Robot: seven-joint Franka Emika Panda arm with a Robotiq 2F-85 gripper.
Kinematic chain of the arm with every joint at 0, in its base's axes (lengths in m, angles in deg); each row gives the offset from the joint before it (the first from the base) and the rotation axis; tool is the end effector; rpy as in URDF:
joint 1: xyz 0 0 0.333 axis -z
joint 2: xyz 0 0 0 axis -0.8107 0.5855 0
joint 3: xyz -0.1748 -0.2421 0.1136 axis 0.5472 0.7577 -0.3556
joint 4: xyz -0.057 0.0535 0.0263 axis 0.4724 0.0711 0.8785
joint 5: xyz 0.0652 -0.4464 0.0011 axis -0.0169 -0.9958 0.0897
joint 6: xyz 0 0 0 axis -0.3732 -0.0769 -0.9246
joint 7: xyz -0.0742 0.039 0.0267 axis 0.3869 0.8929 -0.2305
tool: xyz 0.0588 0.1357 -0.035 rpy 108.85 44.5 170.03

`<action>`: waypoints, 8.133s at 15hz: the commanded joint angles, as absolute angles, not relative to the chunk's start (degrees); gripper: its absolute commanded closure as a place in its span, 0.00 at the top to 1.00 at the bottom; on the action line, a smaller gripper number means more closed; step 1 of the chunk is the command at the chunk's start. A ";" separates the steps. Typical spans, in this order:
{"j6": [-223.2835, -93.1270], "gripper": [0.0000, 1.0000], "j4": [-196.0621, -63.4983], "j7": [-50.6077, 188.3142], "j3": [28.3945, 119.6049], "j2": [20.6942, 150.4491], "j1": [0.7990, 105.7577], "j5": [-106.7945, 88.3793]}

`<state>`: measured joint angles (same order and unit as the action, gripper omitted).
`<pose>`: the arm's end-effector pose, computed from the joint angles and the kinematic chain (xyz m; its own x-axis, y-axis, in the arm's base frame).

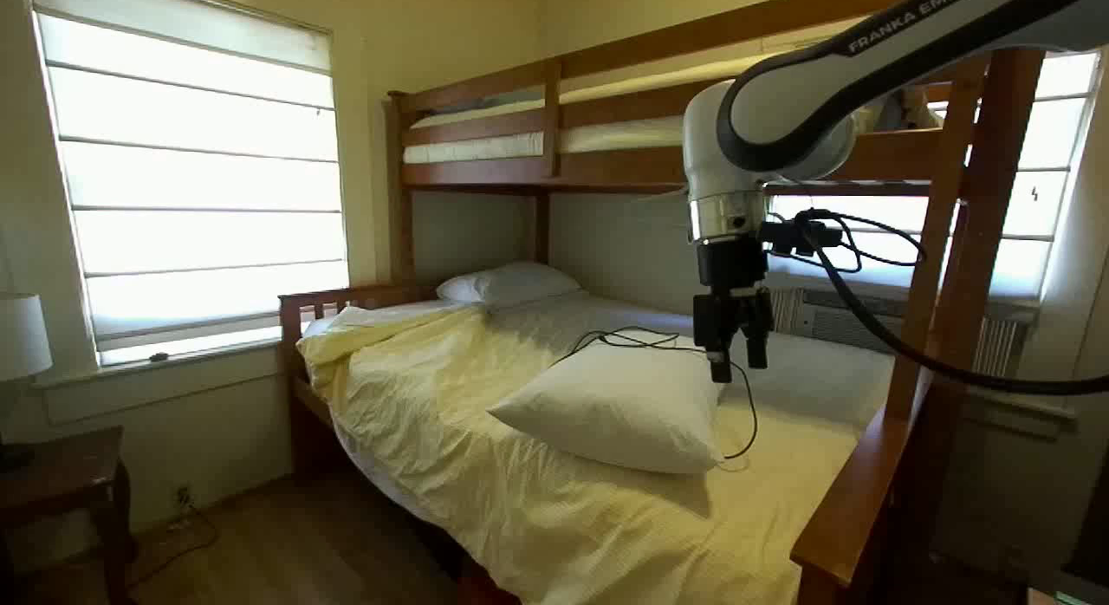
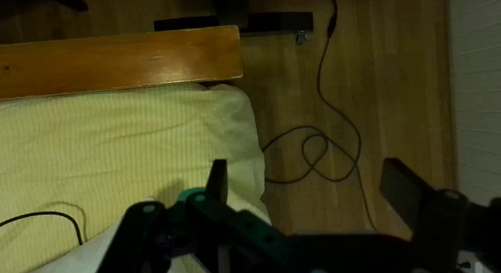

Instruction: Pick up the black cable from the pillow then set it back down on the pillow.

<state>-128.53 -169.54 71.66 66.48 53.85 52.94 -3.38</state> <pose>0.4802 0.0460 0.3684 0.9753 -0.0662 -0.2107 -0.0681 -0.9977 -0.0016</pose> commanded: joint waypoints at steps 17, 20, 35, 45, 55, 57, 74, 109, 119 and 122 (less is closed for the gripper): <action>-128.44 1.00 -169.47 71.69 66.67 53.87 52.76 -3.44; -132.67 1.00 -169.24 74.59 66.24 54.23 53.34 -4.87; -151.58 1.00 -150.70 97.42 69.67 67.12 65.21 -36.24; -148.64 1.00 -146.18 101.20 73.09 70.90 63.05 -37.40; -149.62 1.00 -129.41 107.34 74.68 82.85 63.10 -44.64; -149.01 1.00 -123.21 104.32 77.68 87.68 61.37 -46.02; -155.71 1.00 -110.87 70.65 80.24 103.08 63.51 -45.15; -154.44 1.00 -81.29 34.57 71.66 130.93 71.74 -21.65; -160.51 1.00 -81.54 40.77 75.60 131.81 70.93 -24.34; -160.27 1.00 -81.50 40.51 75.84 132.60 70.79 -23.91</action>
<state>-159.95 -84.06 39.71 75.32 130.34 70.99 -23.67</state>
